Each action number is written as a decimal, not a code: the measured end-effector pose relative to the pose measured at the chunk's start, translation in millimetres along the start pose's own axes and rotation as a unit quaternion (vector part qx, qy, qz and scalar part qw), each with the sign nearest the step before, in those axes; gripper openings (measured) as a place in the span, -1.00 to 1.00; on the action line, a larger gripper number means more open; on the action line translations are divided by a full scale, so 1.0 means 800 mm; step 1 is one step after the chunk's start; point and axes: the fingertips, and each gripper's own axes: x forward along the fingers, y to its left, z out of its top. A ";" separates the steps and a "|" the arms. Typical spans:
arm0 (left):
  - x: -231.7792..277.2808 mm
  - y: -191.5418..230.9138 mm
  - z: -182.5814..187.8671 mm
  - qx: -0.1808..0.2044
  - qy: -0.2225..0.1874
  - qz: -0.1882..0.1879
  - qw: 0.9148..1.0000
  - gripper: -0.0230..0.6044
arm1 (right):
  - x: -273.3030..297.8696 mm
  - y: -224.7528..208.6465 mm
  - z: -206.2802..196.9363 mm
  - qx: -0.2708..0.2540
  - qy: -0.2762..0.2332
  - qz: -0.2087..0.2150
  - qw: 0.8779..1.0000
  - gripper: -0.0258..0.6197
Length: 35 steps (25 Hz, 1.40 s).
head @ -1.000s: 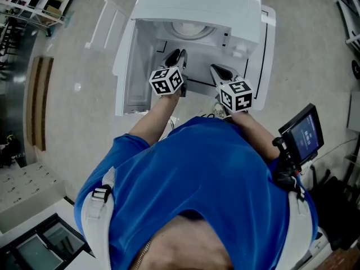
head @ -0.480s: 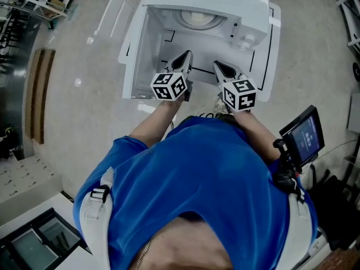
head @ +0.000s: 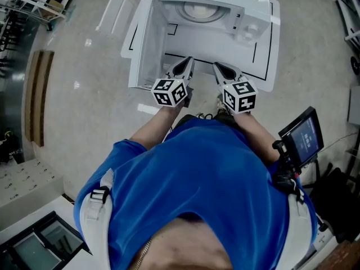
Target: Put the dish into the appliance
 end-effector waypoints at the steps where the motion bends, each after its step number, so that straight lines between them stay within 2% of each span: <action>1: -0.005 -0.001 -0.002 0.000 0.001 -0.002 1.000 -0.90 | -0.001 0.004 -0.003 0.000 0.000 -0.001 1.000 -0.92; 14: -0.036 -0.009 -0.011 0.005 0.002 -0.017 1.000 -0.90 | -0.012 0.028 -0.016 0.007 -0.008 -0.019 1.000 -0.92; 35: -0.021 -0.020 -0.008 0.007 0.002 -0.036 0.999 -0.90 | -0.014 0.019 -0.013 -0.002 -0.007 -0.030 1.000 -0.92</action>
